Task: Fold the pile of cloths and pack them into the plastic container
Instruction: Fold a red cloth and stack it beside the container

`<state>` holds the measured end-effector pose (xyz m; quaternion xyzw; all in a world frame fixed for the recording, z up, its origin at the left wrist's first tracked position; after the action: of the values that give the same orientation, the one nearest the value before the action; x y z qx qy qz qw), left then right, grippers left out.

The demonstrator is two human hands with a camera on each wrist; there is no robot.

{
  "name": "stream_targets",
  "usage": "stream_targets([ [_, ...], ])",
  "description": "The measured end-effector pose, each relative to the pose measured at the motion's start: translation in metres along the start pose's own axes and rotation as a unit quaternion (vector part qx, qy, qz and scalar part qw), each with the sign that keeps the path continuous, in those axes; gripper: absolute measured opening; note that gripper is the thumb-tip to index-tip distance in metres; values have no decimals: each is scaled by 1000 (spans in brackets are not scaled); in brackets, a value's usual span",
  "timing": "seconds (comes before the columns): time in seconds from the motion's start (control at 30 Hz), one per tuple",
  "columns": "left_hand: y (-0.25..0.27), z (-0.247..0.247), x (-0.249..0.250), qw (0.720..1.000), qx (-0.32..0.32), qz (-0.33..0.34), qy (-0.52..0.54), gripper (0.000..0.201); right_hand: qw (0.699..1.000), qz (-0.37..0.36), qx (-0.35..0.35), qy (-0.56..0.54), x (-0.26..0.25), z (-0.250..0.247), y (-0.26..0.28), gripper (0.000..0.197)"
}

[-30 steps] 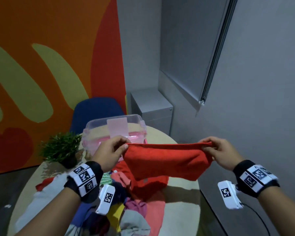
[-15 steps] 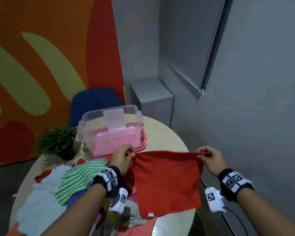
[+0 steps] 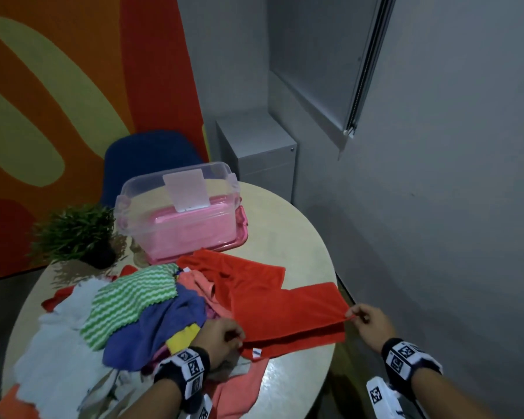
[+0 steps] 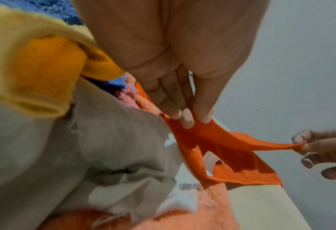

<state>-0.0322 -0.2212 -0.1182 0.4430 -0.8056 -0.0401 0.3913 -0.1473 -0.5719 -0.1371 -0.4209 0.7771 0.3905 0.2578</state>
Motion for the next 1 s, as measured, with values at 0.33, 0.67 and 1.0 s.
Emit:
stream_targets([
  [0.33,7,26,-9,990,-75,-3,-120,27,980,139,-66,126,42,29,0,19],
  [0.67,8,47,-12,981,-121,44,-146,34,957,173,-146,182,43,57,19,13],
  [1.0,-25,9,16,994,44,59,-84,25,968,5,-76,240,-8,35,-4,56],
])
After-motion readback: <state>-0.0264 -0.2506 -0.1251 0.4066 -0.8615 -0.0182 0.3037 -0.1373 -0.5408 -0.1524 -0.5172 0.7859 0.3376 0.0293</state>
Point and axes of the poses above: each hand's wrist, its own y-axis away from the middle knuckle, its own z-axis out of the palm, x = y × z, the point moved 5 cm from there along -y, towards the middle knuckle, and after that the axes turned 9 degrees about -x, right-handed, at the moved point
